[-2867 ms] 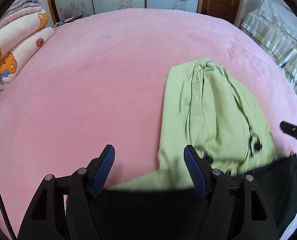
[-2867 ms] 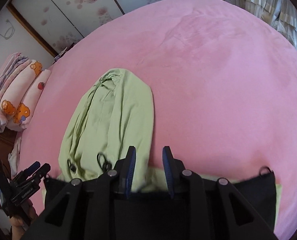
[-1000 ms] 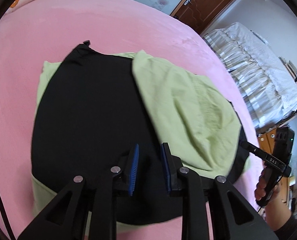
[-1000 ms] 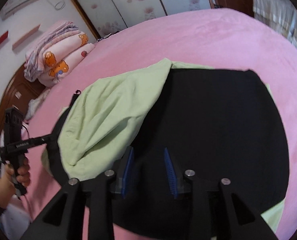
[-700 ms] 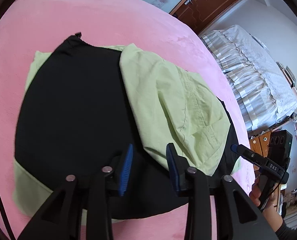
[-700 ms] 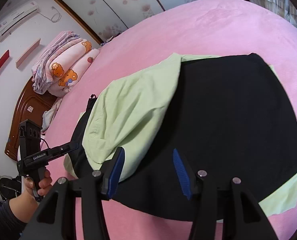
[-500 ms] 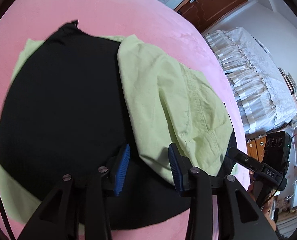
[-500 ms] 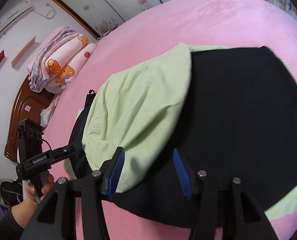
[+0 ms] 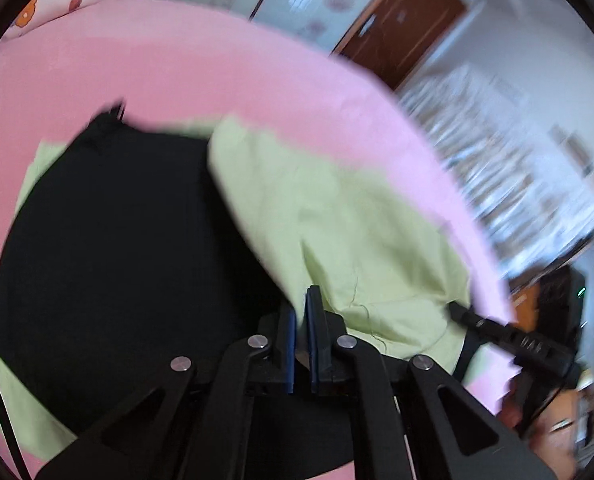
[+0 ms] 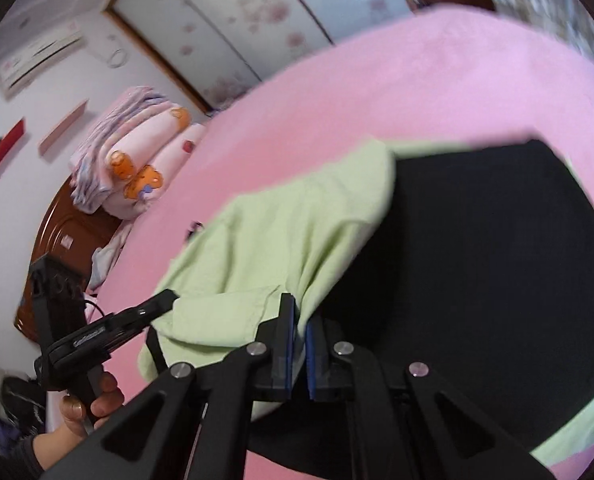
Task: Fold large clothes
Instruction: 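Open both tools and smooth the laid hood flat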
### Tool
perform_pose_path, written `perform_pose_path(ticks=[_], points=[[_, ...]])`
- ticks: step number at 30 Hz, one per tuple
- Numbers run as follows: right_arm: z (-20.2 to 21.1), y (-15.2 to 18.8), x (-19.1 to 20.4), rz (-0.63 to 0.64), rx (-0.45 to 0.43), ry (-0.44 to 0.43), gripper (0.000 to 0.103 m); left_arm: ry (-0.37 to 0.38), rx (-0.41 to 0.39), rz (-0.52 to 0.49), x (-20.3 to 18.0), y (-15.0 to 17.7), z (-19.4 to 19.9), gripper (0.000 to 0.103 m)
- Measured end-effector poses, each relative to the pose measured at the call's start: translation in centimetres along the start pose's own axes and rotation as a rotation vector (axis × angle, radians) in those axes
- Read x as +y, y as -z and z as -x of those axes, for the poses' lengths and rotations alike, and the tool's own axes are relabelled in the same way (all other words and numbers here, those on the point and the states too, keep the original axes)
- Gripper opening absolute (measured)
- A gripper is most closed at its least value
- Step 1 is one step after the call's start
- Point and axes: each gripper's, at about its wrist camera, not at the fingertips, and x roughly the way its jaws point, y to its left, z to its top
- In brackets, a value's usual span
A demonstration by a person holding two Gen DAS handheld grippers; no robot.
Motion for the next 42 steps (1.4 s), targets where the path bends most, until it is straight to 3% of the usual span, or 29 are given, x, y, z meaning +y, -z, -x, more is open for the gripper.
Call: perform_pose_path(ticks=[3,6,9,11,13,15,16,23,30,34,36,39,42], points=[[-1.7,1.9,-2.7,-0.048,0.065,0.021,0.002,-0.027,0.035,0.016,1.2,1.8,-1.7,0.003],[-1.1,2.2,-2.4,-0.048,0.062,0.021,0.005,-0.028,0.029,0.015,0.8,1.9,-1.1,0.007],[0.0,1.7,-1.0,0.004,0.06,0.084,0.009,-0.081,0.046,0.009,0.1,1.3,-0.5,0.02],[1.7,1.1,0.4,0.053,-0.001,0.132,0.009,-0.147,0.016,-0.03,-0.8,1.0,0.8,0.022],[3.1,0.4,2.6,0.106,-0.079,0.147,0.009,-0.179,-0.042,-0.077,-2.5,0.5,2.3,0.032],[3.5,-0.2,3.9,0.145,-0.11,0.131,0.011,-0.191,-0.082,-0.094,-3.7,-0.1,2.9,0.049],[3.2,-0.6,4.7,0.167,-0.113,0.121,0.011,-0.189,-0.092,-0.096,-4.1,-0.5,2.9,0.051],[-2.6,-2.1,8.7,0.243,-0.075,0.092,0.011,-0.21,-0.069,-0.047,-5.4,-2.3,-1.0,0.053],[-7.3,-2.8,6.0,0.184,-0.004,0.176,0.012,-0.254,-0.048,-0.061,-4.9,-2.1,-4.7,0.053],[-6.8,-3.3,3.0,0.167,-0.015,0.201,0.0,-0.278,-0.049,-0.109,-4.4,-2.0,-5.3,0.053],[-5.8,-3.4,1.5,0.173,-0.064,0.294,0.0,-0.277,-0.045,-0.122,-3.9,-2.0,-5.3,0.053],[-5.2,-3.5,-0.7,0.141,-0.048,0.252,0.0,-0.277,-0.041,-0.141,-3.7,-1.9,-5.3,0.053],[-4.6,-3.0,-0.3,0.169,-0.07,0.29,0.0,-0.28,-0.042,-0.142,-3.4,-1.8,-5.1,0.053]])
